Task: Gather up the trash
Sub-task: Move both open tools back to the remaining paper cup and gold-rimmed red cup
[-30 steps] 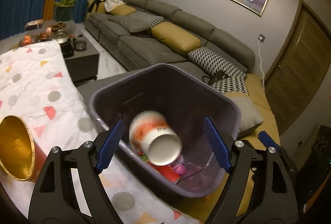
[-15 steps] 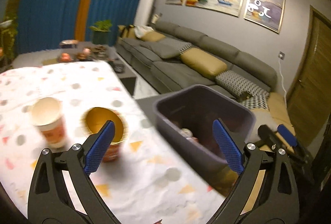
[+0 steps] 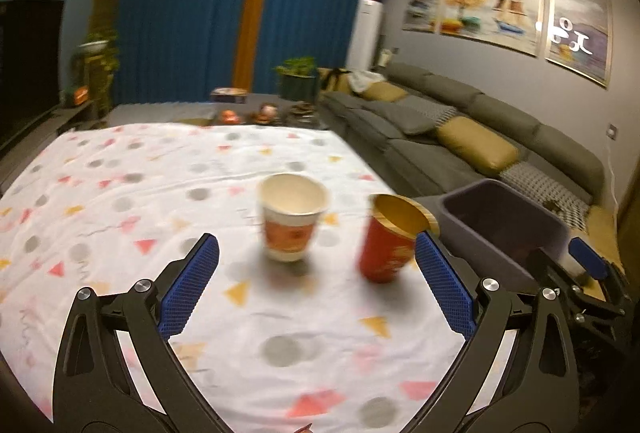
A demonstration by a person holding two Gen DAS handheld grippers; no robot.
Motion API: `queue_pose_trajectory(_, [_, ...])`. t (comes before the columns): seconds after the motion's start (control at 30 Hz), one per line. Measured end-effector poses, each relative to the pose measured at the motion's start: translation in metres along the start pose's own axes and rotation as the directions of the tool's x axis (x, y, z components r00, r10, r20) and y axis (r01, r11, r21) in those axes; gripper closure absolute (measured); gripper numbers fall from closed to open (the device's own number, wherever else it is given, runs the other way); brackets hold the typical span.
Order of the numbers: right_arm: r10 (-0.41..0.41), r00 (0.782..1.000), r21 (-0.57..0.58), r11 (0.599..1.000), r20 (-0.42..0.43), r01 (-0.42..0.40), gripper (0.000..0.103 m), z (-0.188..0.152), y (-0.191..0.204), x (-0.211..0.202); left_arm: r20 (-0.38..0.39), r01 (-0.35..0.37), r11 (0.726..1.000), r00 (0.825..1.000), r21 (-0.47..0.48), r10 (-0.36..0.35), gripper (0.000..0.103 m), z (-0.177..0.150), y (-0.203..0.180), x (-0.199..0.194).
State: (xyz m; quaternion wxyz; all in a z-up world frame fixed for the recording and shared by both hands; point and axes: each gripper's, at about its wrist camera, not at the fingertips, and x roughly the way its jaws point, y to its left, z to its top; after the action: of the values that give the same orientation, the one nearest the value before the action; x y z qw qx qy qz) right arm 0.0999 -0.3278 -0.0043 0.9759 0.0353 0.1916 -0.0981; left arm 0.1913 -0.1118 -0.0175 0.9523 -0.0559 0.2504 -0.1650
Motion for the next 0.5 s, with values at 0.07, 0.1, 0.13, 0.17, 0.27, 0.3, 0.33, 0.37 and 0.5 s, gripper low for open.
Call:
queue_pose_trajectory(0.07, [0.013, 1.000, -0.010, 1.000, -0.006, -0.014, 0.006, 0.001, 0.012, 0.005, 0.001, -0.018, 1.000, 1.000, -0.024, 0.018, 0.006, 0.000, 0.016, -0.003])
queue_pose_trajectory(0.1, [0.019, 1.000, -0.015, 1.000, -0.007, -0.019, 0.006, 0.001, 0.017, 0.009, 0.003, -0.031, 0.999, 1.000, -0.034, 0.031, 0.006, 0.000, 0.023, -0.005])
queue_pose_trajectory(0.13, [0.023, 1.000, -0.023, 0.999, -0.011, -0.023, 0.006, 0.002, 0.023, 0.014, 0.007, -0.046, 0.998, 0.999, -0.039, 0.046, 0.006, 0.001, 0.029, -0.007])
queue_pose_trajectory(0.17, [0.025, 1.000, -0.027, 0.999, -0.014, -0.025, 0.006, 0.001, 0.027, 0.016, 0.010, -0.054, 0.998, 0.998, -0.043, 0.054, 0.006, 0.001, 0.034, -0.009])
queue_pose_trajectory(0.27, [0.032, 0.999, -0.036, 0.999, -0.037, -0.034, 0.006, -0.001, 0.041, 0.030, 0.014, -0.076, 0.996, 0.997, -0.055, 0.077, 0.006, 0.003, 0.047, -0.011])
queue_pose_trajectory(0.3, [0.032, 0.999, -0.039, 0.999, -0.041, -0.034, 0.006, -0.002, 0.044, 0.032, 0.015, -0.080, 0.995, 0.997, -0.060, 0.081, 0.006, 0.003, 0.051, -0.012])
queue_pose_trajectory(0.33, [0.033, 0.998, -0.040, 0.999, -0.048, -0.035, 0.006, -0.004, 0.046, 0.036, 0.014, -0.084, 0.994, 0.996, -0.064, 0.085, 0.006, 0.004, 0.054, -0.011])
queue_pose_trajectory(0.37, [0.034, 0.998, -0.041, 0.998, -0.057, -0.036, 0.006, -0.004, 0.049, 0.041, 0.011, -0.087, 0.994, 0.996, -0.068, 0.088, 0.006, 0.003, 0.059, -0.011])
queue_pose_trajectory(0.5, [0.031, 0.997, -0.059, 0.998, -0.077, -0.035, 0.006, -0.006, 0.061, 0.059, 0.002, -0.083, 0.993, 0.996, -0.080, 0.084, 0.006, 0.004, 0.062, -0.004])
